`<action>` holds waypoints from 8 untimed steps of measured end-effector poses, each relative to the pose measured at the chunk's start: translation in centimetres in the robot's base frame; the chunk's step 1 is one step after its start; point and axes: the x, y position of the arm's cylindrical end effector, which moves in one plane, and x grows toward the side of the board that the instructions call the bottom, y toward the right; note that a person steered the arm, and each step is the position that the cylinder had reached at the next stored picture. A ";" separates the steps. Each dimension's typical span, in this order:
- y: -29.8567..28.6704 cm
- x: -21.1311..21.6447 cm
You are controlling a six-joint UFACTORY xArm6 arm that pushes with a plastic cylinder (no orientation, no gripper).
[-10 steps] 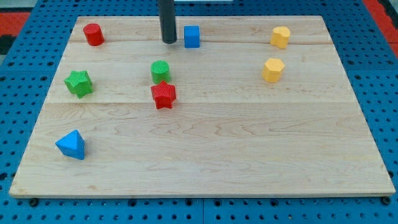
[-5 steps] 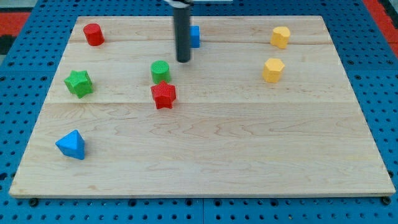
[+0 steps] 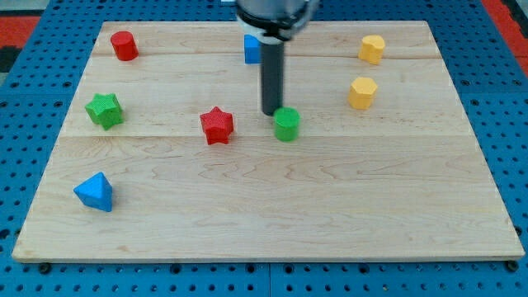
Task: Move the green circle to the right side of the blue triangle
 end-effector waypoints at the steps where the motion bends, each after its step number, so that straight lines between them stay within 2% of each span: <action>1: 4.9 3.4; 2: 8.7 4.8; 3: 6.8 8.5; 5: 4.0 5.0; 6: 1.2 6.7; 8: -0.2 7.7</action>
